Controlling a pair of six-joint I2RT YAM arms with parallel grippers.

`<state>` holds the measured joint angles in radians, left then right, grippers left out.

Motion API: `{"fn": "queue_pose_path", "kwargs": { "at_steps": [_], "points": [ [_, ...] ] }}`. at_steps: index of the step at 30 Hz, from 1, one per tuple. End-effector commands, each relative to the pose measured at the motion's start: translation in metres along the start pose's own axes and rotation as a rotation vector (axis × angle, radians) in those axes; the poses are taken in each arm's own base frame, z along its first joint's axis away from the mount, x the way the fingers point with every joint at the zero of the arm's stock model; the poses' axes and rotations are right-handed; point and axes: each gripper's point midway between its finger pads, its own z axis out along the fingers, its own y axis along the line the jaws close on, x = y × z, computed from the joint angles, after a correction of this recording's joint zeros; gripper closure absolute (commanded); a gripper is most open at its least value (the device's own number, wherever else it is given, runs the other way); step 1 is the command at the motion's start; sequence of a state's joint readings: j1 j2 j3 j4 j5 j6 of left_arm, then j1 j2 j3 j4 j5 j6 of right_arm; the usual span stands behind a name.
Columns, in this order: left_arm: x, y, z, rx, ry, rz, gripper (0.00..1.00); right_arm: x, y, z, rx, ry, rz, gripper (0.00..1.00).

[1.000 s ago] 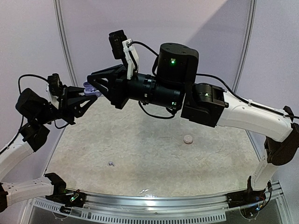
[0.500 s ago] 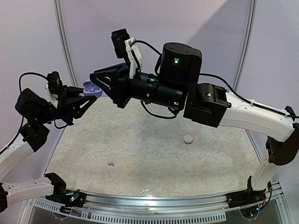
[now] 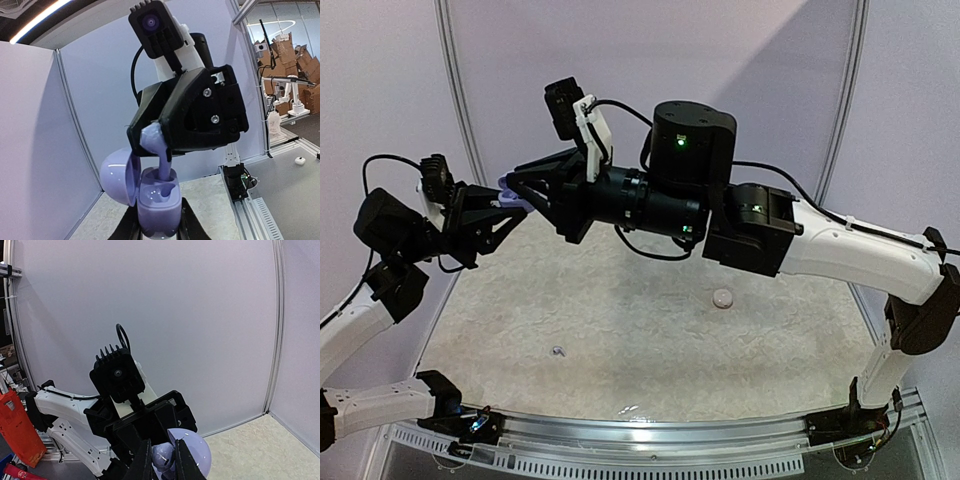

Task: Insert the wireless bluetooth earbuds into the charging case
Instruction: Insert the right earbud into the right side groove of the charging case.

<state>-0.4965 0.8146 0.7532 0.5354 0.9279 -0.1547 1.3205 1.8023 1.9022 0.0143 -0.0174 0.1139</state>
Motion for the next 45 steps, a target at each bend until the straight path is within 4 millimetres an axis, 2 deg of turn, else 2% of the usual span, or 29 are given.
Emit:
{"fn": "queue_pose_path", "kwargs": {
  "at_steps": [1, 9, 17, 21, 32, 37, 42, 45],
  "points": [
    [-0.013, -0.005, 0.001, 0.017, -0.032, 0.033, 1.0, 0.007, 0.002, 0.004, -0.012, 0.016, -0.006, 1.0],
    [-0.022, 0.0, -0.001, -0.029, -0.073, 0.058, 1.0, 0.025, 0.0, 0.008, -0.011, 0.038, 0.034, 1.0],
    [-0.023, 0.0, -0.002, -0.034, -0.081, 0.058, 1.0, 0.033, -0.011, 0.004, 0.022, 0.037, 0.086, 0.93],
    [-0.022, -0.001, -0.002, -0.032, -0.079, 0.053, 1.0, 0.029, -0.016, 0.001, 0.035, 0.025, 0.113, 0.91],
    [-0.021, -0.001, -0.003, -0.035, -0.076, 0.049, 1.0, 0.03, -0.027, -0.001, 0.085, 0.021, 0.14, 0.79],
    [-0.019, -0.002, -0.002, -0.028, -0.07, 0.037, 1.0, 0.013, -0.031, 0.001, 0.113, -0.009, 0.129, 0.79],
    [-0.018, -0.002, -0.002, -0.024, -0.066, 0.028, 1.0, 0.012, -0.038, 0.001, 0.158, -0.003, 0.118, 0.77],
    [-0.017, -0.002, -0.002, -0.025, -0.062, 0.015, 1.0, 0.008, -0.043, -0.001, 0.189, -0.014, 0.118, 0.72]
  ]
}}
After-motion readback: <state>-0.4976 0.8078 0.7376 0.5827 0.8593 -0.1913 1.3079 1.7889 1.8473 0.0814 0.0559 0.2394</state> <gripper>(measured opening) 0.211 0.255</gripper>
